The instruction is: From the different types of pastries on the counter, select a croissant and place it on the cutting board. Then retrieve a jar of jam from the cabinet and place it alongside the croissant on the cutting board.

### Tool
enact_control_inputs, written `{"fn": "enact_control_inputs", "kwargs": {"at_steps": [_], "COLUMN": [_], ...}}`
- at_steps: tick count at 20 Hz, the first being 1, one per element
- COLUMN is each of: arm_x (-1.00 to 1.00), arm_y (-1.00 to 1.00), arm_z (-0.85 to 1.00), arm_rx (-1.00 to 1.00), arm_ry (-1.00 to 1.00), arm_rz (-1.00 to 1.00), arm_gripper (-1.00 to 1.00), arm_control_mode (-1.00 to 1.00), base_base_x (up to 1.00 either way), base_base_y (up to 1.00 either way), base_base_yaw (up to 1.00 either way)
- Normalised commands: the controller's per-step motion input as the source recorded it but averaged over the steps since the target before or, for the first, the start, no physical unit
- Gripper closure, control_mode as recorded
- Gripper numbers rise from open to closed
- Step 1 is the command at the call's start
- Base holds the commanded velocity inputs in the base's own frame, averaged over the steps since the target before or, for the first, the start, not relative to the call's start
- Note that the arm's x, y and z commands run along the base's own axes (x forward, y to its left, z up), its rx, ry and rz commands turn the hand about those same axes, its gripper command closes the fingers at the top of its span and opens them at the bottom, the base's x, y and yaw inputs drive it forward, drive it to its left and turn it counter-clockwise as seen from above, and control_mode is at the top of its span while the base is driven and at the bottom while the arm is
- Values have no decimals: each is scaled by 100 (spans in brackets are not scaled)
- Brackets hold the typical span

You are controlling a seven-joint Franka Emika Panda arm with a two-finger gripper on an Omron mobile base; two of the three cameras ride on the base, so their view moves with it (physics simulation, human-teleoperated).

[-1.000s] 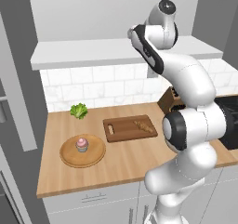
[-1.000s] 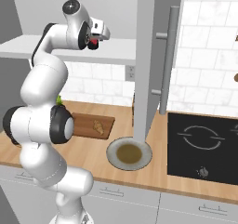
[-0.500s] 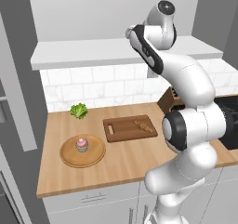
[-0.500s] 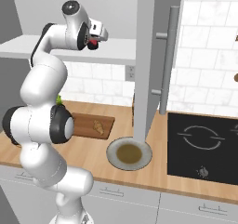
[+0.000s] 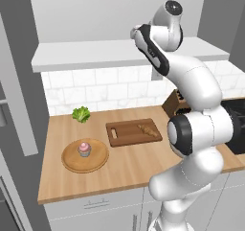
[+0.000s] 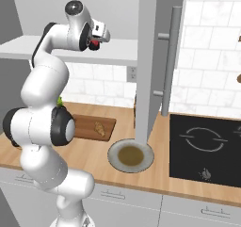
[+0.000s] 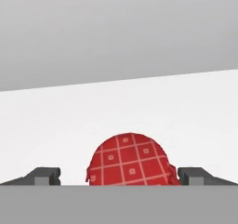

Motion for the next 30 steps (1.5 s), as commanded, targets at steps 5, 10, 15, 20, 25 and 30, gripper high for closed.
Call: {"fn": "enact_control_inputs", "kwargs": {"at_steps": [5,10,15,20,25,30], "arm_x": [0,0,-3,-20,-37,-31], "arm_y": [3,0,0,0,0,0], "arm_z": [0,0,3,26,22,9], "arm_rx": [0,0,0,0,0,1], "arm_ry": [0,0,0,-4,-7,-6], "arm_rz": [0,0,0,0,0,0], "arm_gripper": [100,100,100,100,100,100], "arm_control_mode": [-100,-100,-100,-100,-100,-100], "base_base_x": [0,0,0,0,0,0], "base_base_y": [0,0,0,0,0,0], "base_base_yaw": [0,0,0,0,0,0]}}
